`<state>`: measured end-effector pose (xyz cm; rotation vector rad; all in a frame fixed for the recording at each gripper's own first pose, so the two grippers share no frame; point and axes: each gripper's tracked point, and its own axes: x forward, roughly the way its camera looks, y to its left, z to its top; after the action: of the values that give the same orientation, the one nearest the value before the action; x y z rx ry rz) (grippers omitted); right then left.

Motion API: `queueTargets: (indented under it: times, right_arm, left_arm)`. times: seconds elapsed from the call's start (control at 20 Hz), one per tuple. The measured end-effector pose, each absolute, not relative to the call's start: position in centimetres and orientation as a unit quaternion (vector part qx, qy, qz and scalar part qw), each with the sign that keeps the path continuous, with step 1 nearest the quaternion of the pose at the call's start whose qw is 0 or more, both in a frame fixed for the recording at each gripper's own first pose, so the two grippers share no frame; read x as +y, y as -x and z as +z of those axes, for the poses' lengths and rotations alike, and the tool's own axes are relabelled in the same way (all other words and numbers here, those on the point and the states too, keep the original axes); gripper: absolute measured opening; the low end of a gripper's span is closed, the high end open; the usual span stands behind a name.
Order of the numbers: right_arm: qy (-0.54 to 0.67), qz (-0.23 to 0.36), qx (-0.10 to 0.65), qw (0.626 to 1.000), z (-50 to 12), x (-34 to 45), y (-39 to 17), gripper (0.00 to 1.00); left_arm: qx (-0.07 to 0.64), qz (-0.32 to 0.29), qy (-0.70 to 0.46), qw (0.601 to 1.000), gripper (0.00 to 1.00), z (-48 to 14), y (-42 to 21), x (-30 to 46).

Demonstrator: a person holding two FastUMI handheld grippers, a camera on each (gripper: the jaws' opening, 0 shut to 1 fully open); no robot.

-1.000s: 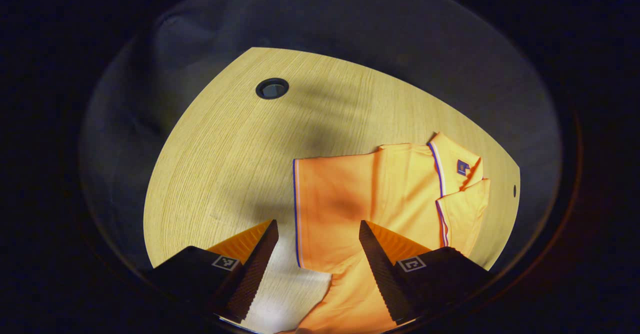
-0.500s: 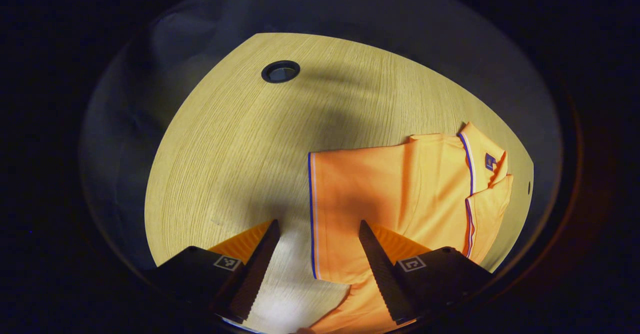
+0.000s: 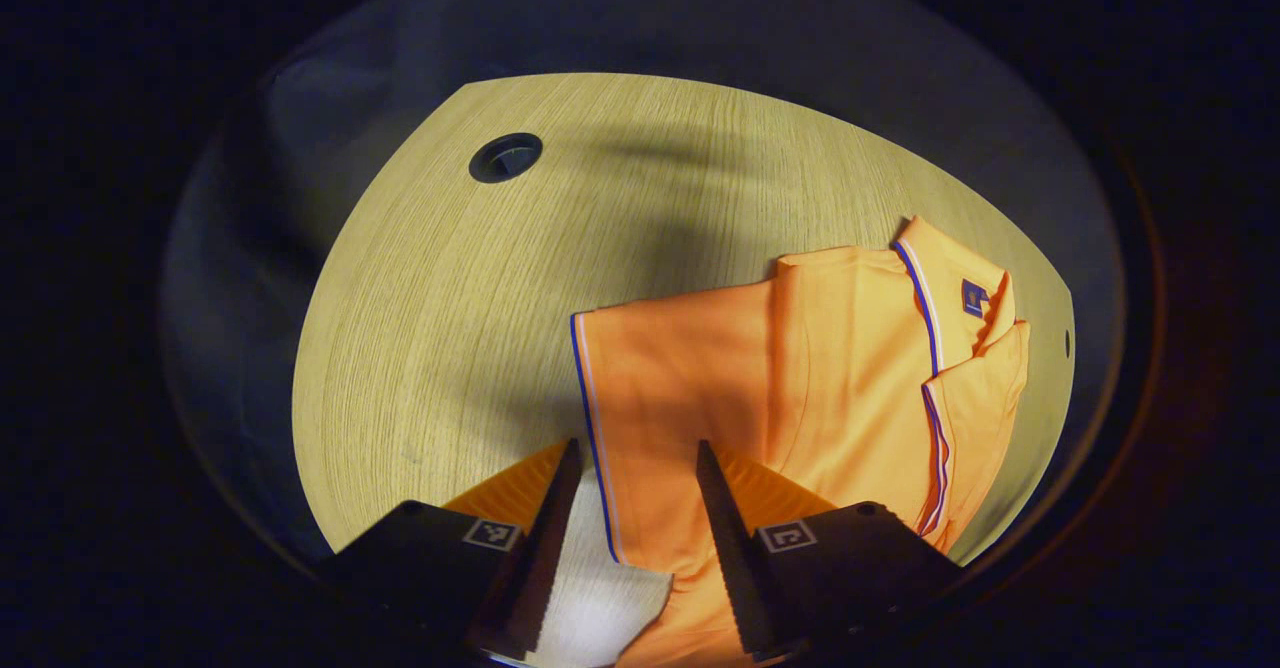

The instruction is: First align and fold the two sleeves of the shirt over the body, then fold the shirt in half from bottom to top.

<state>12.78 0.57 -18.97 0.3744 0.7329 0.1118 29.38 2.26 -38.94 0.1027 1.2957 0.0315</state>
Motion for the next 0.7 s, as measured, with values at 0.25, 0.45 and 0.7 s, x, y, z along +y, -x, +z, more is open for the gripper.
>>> queueTargets:
  times: [0.25, 0.45, 0.7]
  right_arm:
    - [-0.193, 0.051, 0.349, 0.916, -18.5, -0.1, -13.0, 0.98]
    - [-0.191, 0.054, 0.351, 0.915, -18.5, 0.0, -13.0, 0.98]
    - [-0.191, 0.058, 0.344, 0.917, -18.4, 0.2, -13.0, 0.98]
  left_arm:
    - [0.606, 0.01, -0.041, 0.794, 0.09, -39.1, -29.0, 1.1]
    - [0.58, -0.011, -0.025, 0.814, 0.01, -38.4, -29.5, 0.4]
    - [0.568, -0.032, -0.023, 0.822, 0.01, -36.2, -29.4, -0.9]
